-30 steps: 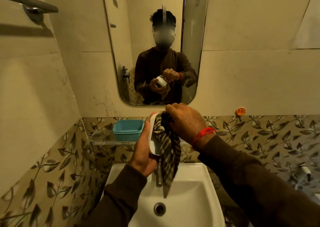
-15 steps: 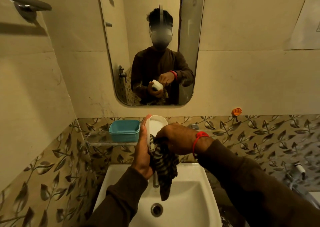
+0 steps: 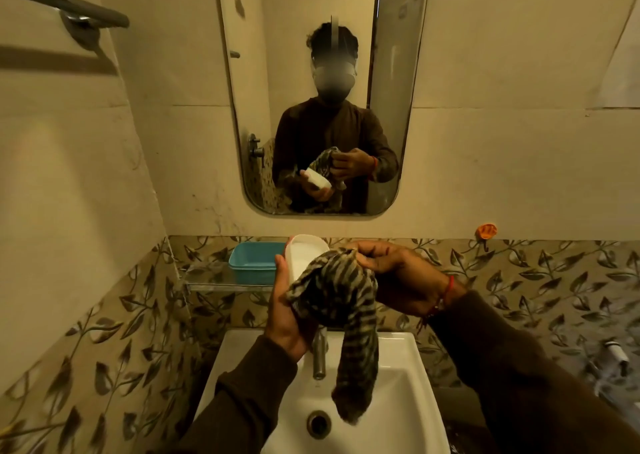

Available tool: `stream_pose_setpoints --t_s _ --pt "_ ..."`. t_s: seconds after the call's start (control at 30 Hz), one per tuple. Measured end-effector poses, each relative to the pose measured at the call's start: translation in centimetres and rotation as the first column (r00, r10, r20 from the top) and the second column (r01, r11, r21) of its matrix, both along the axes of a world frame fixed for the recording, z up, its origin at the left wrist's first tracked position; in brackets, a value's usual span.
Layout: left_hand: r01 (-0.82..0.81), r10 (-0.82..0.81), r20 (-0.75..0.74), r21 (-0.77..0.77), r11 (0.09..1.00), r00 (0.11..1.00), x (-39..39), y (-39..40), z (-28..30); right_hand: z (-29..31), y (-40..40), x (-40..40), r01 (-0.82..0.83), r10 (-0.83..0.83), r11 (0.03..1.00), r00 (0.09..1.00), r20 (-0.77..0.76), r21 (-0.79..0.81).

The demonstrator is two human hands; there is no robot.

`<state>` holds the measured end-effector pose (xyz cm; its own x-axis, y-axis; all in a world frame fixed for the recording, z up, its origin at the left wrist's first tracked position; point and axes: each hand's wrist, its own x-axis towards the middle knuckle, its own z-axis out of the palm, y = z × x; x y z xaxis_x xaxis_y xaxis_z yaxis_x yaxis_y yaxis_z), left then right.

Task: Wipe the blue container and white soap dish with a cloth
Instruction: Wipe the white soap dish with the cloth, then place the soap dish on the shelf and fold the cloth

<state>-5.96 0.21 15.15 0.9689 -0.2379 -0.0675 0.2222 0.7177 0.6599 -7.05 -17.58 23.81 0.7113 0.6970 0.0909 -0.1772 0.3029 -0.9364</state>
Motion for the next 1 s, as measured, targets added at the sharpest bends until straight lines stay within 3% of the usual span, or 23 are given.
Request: stream_pose_setpoints --t_s 0.1,0.23,0.33,0.4,0.47,0.53,0.63,0.73,0.9,1.0 --pt "-0.026 0.026 0.011 -0.043 0.999 1.0 0.4 0.4 -0.7 -1.1 -0.7 0.3 0.11 -0.082 0.983 0.979 -0.187 0.145" --pt "-0.106 0.106 -0.007 -0.093 0.99 0.994 0.8 0.8 -1.0 -2.7 -1.1 0.8 0.33 -0.309 0.944 0.91 -0.277 0.028" --pt "-0.185 0.191 0.049 -0.103 0.977 0.98 1.2 0.8 -1.3 -3.8 -1.2 1.4 0.537 -0.55 0.811 0.835 0.011 -0.23" --pt "-0.235 0.243 0.094 -0.095 0.967 0.965 1.4 0.7 -1.2 -4.4 -1.2 1.4 0.592 -0.522 0.7 0.806 0.28 -0.4" --pt "-0.26 0.271 0.127 -0.096 0.961 0.954 1.5 0.7 -1.1 -4.8 -0.9 1.2 0.586 -0.399 0.618 0.809 0.432 -0.525" --pt "-0.269 0.281 0.167 -0.094 0.959 0.945 1.7 0.7 -1.1 -5.2 -0.4 0.7 0.589 -0.335 0.606 0.799 0.5 -0.535" --pt "-0.277 0.288 0.201 -0.082 0.957 0.936 1.9 0.7 -1.0 -5.8 -0.1 0.7 0.666 -0.369 0.571 0.731 0.575 -0.48" --pt "-0.25 0.256 0.186 -0.052 0.967 0.949 2.1 0.6 -1.3 -6.3 -0.3 1.1 0.754 -0.454 0.521 0.642 0.618 -0.401" --pt "-0.145 0.151 0.115 -0.054 0.988 0.982 2.7 0.2 -2.9 -7.2 -0.3 2.6 0.807 -0.403 0.45 0.566 0.719 -0.383" --pt "-0.162 0.15 0.111 0.112 0.98 0.982 3.6 0.1 -3.6 -8.4 -0.7 4.2 0.85 -0.352 0.344 0.51 0.785 -0.399"
